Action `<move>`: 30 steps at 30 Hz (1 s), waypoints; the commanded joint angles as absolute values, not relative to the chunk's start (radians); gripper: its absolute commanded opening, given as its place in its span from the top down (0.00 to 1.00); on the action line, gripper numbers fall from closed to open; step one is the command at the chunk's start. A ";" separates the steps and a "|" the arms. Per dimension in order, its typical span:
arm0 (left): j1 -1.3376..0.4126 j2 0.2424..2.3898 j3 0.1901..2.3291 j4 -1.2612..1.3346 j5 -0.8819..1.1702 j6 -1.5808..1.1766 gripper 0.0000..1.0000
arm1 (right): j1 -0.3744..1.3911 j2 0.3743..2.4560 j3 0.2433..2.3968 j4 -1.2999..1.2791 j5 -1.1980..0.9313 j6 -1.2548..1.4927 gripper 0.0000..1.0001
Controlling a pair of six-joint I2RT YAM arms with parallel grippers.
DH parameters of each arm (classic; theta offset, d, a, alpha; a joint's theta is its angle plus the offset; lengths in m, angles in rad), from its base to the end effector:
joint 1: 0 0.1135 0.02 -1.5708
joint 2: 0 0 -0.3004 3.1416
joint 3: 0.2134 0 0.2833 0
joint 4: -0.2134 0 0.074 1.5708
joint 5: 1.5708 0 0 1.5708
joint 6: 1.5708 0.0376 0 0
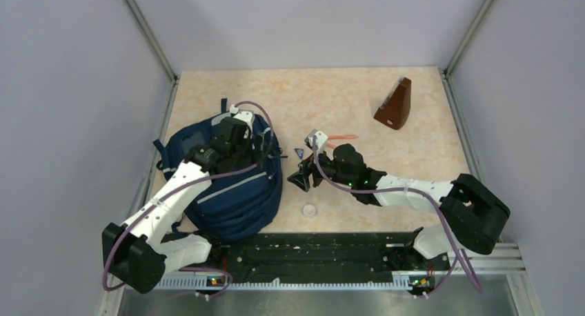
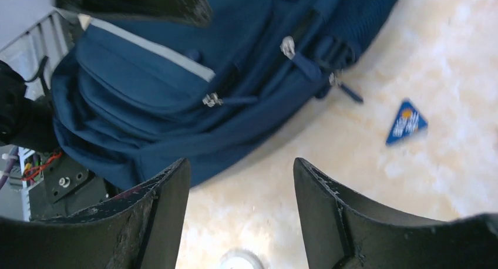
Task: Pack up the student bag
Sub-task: Zip the student bag at the center of the board, then unzip the student bag at the center of the board.
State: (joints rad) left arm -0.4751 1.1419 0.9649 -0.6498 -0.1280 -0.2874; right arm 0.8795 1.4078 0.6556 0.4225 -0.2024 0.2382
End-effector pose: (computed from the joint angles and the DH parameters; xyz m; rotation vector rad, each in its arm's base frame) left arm 0.2277 -0.1117 0.3151 0.1650 2.3930 -0.2055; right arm 0.1977 0.2508 0.2287 -0.7697 1.8561 0.9320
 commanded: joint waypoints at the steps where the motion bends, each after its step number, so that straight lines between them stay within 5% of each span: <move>1: -0.463 1.132 1.026 -0.663 -0.159 -0.218 0.20 | 0.881 1.445 0.684 0.668 -0.337 0.114 0.37; 10: -0.455 1.099 0.958 -0.653 -0.298 -0.191 0.20 | 0.881 1.619 0.787 0.748 -0.455 -0.093 0.40; 30: -0.455 1.085 0.932 -0.638 -0.248 -0.190 0.20 | 0.890 1.801 0.899 0.710 -0.555 -0.286 0.50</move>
